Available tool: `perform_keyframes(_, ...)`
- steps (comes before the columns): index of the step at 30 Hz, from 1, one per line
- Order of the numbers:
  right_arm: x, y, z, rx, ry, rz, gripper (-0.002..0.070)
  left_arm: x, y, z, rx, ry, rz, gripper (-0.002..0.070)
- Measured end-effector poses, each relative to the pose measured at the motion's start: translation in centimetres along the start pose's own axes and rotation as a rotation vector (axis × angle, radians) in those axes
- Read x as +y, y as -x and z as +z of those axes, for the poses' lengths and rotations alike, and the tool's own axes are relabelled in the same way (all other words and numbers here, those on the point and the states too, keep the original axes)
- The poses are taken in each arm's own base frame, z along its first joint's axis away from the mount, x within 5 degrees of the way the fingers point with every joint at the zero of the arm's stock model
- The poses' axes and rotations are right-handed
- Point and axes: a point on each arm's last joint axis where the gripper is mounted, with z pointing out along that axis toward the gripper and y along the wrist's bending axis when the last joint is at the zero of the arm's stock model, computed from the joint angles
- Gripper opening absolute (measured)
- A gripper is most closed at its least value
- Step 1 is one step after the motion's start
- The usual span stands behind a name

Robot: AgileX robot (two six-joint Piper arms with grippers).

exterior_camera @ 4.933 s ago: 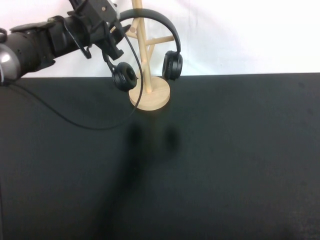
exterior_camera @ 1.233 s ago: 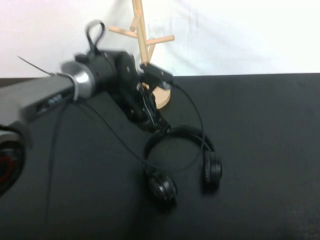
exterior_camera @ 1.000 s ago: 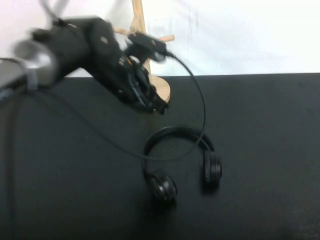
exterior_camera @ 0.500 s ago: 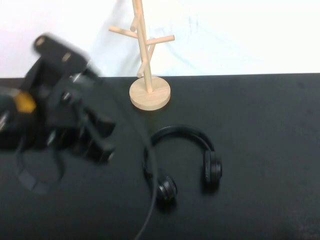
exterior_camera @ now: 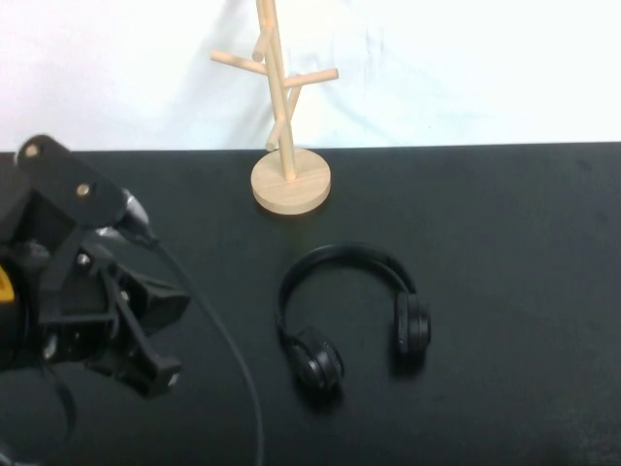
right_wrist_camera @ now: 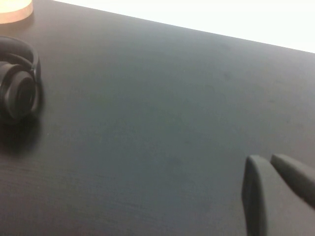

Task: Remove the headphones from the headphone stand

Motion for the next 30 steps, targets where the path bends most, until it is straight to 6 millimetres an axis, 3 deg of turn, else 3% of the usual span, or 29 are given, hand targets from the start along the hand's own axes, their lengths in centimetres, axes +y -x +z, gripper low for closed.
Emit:
perform_keyframes(5, 0.0, 0.0, 0.0, 0.000, 0.000, 0.000, -0.0008, -0.1, -2.8, -0.2, -0.230, 0.119, -0.001, -0.0001)
perform_keyframes(15, 0.0, 0.0, 0.0, 0.000, 0.000, 0.000, -0.0008, -0.6, -13.3, -1.5, -0.750, 0.426, -0.121, -0.0001)
perform_keyframes(21, 0.0, 0.0, 0.0, 0.000, 0.000, 0.000, -0.0008, -0.7, -17.1, -1.4, -0.807, 0.582, -0.167, -0.0001)
perform_keyframes(30, 0.0, 0.0, 0.0, 0.000, 0.000, 0.000, -0.0008, -1.5, -19.3, -0.6, -0.690, 0.581, -0.208, -0.0001)
